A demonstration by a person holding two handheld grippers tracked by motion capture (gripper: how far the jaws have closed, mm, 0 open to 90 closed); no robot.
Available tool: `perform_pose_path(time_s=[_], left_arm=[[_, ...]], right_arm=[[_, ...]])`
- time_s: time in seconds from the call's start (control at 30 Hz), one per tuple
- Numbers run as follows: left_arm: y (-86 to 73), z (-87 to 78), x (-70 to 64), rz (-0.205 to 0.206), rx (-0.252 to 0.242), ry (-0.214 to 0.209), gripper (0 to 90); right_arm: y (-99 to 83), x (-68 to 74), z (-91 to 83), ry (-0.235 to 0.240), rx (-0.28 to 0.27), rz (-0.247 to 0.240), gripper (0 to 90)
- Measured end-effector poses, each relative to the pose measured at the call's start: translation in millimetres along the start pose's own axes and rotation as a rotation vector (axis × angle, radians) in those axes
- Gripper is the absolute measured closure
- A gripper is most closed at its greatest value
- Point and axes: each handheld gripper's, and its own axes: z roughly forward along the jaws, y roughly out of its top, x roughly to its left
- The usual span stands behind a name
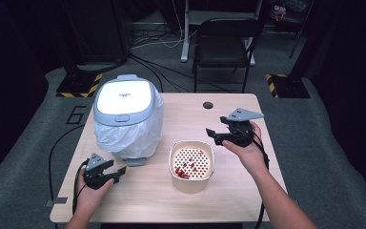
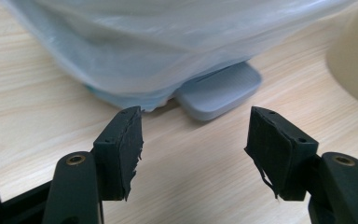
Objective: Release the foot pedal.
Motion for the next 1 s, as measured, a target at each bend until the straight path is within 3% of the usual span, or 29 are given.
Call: perform_pose_path(time_s=[0.1,0.2,0.3,0.4,0.83,0.93,1.0], left_arm=[[-2.0,1.0,3.6,-0.003,-0.006,0.020,35.7],[-5.1,1.8,11.6,-0.029,-0.005,0.048,35.7],[-6.6,2.8,15.0,-0.039,-0.005,0.053,35.7],[-10.4,5.2,21.0,-0.060,0.011,0.074,35.7],[-12.5,4.6,33.3,-0.081,0.016,0.107,35.2],[-13.6,7.7,34.5,-0.078,0.018,0.116,35.2],[-13.5,8.4,34.2,-0.086,0.019,0.117,35.2]], right_arm=[[-11.3,-4.1,-1.9,-0.025,0.008,0.013,27.8],[-34.6,-13.1,-6.2,-0.054,0.009,0.079,27.8],[-47.0,-15.2,-7.7,-0.079,0.017,0.075,27.7],[-71.2,-18.2,-8.7,-0.108,0.026,0.113,27.7],[-120.6,-23.8,0.8,-0.157,0.065,0.161,27.5],[-137.7,-27.7,5.2,-0.170,0.090,0.199,27.4],[-144.7,-30.4,5.9,-0.200,0.106,0.196,27.3]])
